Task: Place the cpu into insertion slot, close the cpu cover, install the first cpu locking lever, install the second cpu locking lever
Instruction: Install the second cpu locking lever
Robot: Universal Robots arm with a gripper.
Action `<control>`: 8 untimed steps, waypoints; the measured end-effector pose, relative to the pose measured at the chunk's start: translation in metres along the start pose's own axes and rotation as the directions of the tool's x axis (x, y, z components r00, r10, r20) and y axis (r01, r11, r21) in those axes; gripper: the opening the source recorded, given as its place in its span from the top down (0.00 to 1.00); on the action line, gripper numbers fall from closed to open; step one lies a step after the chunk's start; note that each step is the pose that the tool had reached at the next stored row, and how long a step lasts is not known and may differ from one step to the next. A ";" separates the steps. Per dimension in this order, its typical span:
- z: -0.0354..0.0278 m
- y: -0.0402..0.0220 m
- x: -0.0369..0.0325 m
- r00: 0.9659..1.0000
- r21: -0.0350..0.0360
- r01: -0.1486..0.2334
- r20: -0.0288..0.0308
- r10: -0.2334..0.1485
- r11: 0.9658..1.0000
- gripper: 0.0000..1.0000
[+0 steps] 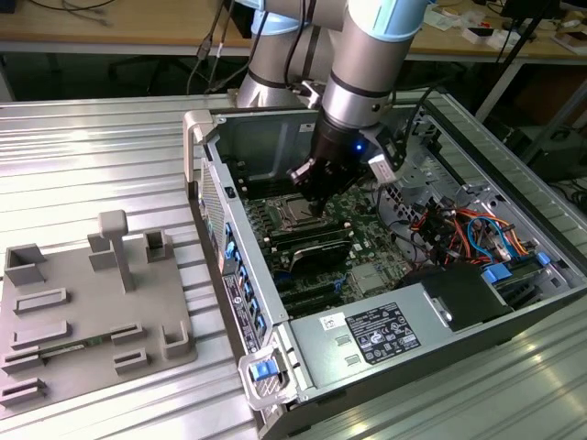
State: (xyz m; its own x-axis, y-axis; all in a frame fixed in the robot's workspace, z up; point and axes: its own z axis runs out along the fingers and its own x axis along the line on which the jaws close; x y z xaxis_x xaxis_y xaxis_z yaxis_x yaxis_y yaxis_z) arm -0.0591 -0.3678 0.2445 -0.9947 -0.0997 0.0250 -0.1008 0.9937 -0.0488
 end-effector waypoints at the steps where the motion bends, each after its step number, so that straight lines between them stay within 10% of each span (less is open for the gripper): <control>1: 0.0001 0.0000 0.0012 1.000 0.000 0.000 0.000 0.000 1.000 0.89; 8: -0.0004 -0.0003 0.0040 1.000 0.000 0.000 -0.002 0.000 1.000 0.89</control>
State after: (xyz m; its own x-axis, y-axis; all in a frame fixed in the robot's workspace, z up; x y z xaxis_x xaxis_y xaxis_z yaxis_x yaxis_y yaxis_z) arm -0.0630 -0.3684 0.2450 -0.9946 -0.0998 0.0270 -0.1010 0.9937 -0.0487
